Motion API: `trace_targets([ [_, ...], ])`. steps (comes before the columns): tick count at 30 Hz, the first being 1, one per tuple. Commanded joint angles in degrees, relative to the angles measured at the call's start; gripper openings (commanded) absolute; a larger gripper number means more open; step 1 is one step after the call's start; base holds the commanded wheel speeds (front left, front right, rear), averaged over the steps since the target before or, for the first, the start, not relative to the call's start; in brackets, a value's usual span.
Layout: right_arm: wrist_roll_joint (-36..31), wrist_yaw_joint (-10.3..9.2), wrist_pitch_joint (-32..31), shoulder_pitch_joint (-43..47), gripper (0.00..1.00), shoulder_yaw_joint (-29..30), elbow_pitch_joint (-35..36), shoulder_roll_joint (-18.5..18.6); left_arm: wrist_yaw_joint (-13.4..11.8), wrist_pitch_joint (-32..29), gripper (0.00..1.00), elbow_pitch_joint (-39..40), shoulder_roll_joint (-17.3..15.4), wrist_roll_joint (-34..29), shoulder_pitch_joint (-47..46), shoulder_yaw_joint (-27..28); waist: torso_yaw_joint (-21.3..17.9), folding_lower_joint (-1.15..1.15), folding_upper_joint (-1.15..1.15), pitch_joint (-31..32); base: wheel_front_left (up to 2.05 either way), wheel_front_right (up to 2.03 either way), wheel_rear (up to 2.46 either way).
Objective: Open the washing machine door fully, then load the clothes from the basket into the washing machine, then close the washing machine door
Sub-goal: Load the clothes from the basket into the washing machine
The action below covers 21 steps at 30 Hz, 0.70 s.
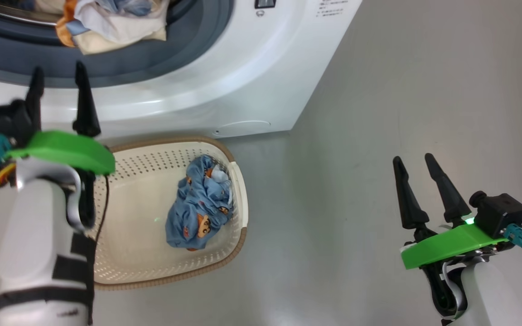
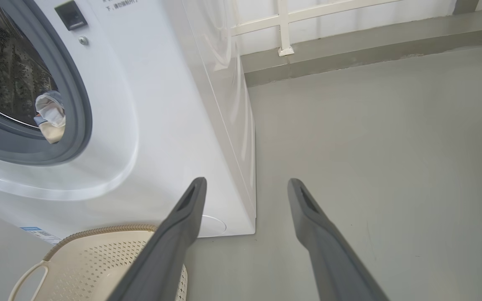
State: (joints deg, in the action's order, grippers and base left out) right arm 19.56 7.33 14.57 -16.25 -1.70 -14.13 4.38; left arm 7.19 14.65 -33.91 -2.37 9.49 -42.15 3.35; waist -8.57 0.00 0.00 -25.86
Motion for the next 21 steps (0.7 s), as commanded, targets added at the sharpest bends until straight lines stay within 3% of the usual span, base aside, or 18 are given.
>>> trace_targets([
  [1, -0.74, 0.16, 0.43, 1.40, 1.00, -0.87, 1.08, 0.63, 0.19, 0.35, 1.00, 3.02, -1.28, -0.88, 2.75, 1.30, 0.66, 0.00, 0.00, 0.94, 0.00, 0.00, 0.00],
  [21, -1.24, 0.16, 0.43, 5.64, 1.00, 0.72, -0.06, 2.53, 0.29, 0.35, 1.00, 16.22, -0.60, -0.67, 23.60, 3.00, 2.14, 0.00, 0.00, 8.15, 0.00, 0.00, 0.00],
])
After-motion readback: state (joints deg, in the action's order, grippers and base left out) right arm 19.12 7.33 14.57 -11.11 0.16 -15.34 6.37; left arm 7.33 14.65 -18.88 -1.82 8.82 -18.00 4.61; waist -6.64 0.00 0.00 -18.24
